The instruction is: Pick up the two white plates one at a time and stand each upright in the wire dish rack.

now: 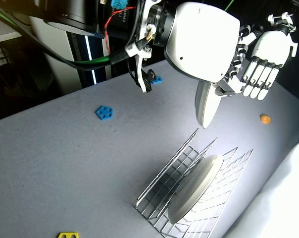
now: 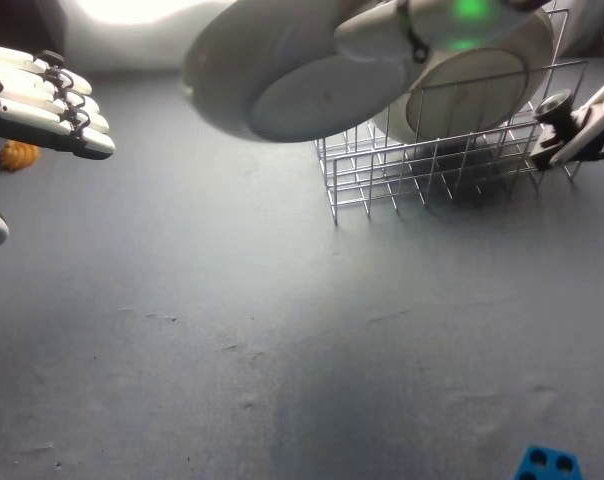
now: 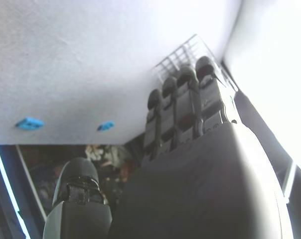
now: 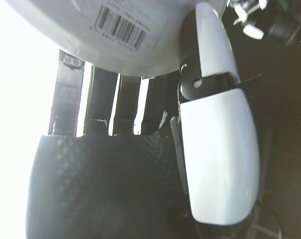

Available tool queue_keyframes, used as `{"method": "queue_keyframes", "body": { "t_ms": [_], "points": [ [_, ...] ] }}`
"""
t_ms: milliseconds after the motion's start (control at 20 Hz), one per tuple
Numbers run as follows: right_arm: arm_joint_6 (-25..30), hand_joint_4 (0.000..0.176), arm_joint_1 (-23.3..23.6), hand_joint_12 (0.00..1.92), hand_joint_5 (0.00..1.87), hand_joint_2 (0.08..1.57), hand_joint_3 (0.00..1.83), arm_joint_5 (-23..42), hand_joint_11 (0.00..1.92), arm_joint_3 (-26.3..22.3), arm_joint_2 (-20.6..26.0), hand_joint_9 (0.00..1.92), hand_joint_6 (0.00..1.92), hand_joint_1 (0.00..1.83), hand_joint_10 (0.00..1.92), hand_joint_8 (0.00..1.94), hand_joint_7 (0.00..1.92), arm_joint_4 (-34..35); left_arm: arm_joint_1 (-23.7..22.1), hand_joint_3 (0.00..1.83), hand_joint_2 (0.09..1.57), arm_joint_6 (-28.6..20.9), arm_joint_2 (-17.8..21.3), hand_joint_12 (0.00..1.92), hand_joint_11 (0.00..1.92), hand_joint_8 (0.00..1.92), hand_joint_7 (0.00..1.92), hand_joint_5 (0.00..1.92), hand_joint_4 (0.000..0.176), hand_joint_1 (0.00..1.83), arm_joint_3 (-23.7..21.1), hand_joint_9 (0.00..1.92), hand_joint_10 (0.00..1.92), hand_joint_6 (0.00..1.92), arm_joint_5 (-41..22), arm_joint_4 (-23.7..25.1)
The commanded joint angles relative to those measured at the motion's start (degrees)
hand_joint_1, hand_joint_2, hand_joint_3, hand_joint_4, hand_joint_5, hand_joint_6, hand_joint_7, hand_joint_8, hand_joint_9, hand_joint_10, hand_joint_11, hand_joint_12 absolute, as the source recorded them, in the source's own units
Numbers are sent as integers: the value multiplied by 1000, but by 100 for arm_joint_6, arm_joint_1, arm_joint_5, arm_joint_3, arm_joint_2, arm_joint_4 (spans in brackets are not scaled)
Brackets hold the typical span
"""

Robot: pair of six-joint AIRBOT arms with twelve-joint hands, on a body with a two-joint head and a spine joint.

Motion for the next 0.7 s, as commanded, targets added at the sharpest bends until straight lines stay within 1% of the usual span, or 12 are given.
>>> {"method": "queue_keyframes", "body": {
  "t_ms": [0,50,250,300,400,500,550,600,650],
  "points": [
    [119,27,67,1048,989,1118,0,507,664,5,35,1168,1004,1215,3,968,980,-51,-54,0,1135,-16,37,130,0,3,147,163,0,0,47,108,2,5,-61,-420],
    [115,25,25,1041,1002,1113,0,499,670,27,47,1172,990,1218,4,951,987,-50,-54,0,1137,-16,35,133,0,3,148,161,0,0,47,110,3,4,-61,-420],
    [145,26,-70,1047,983,1119,2,404,658,123,122,1168,1018,1214,2,966,978,-50,-61,0,1138,-15,25,175,0,0,176,181,0,0,46,140,1,1,-61,-420],
    [145,23,-91,1045,989,1119,1,400,652,143,133,1159,1015,1215,0,971,970,-50,-63,0,1138,-15,22,167,0,0,177,185,0,0,46,139,1,0,-61,-420],
    [138,22,-165,1044,990,1120,1,384,651,227,141,1158,1014,1215,0,973,968,-50,-64,0,1137,-15,19,165,0,0,177,186,0,0,45,139,1,0,-61,-420],
    [134,24,-199,1044,986,1120,1,377,651,297,141,1159,1020,1214,1,968,972,-49,-65,0,1140,-15,10,187,0,1,166,180,0,0,45,132,0,0,-61,-420],
    [133,28,-202,1069,976,1127,0,376,628,327,141,1164,1018,1210,2,1015,956,-49,-65,0,1137,-15,3,222,0,0,189,207,0,0,45,153,0,0,-61,-420],
    [131,28,-203,1065,993,1118,0,374,645,353,141,1170,993,1216,5,979,977,-49,-65,0,1137,-15,-1,191,0,1,176,194,0,0,43,144,0,1,-61,-420],
    [128,30,-217,1057,981,1120,1,372,653,398,140,1175,1009,1213,6,981,975,-49,-65,2,1144,-14,-9,181,0,0,174,180,0,0,44,141,0,0,-61,-421]
  ]
}}
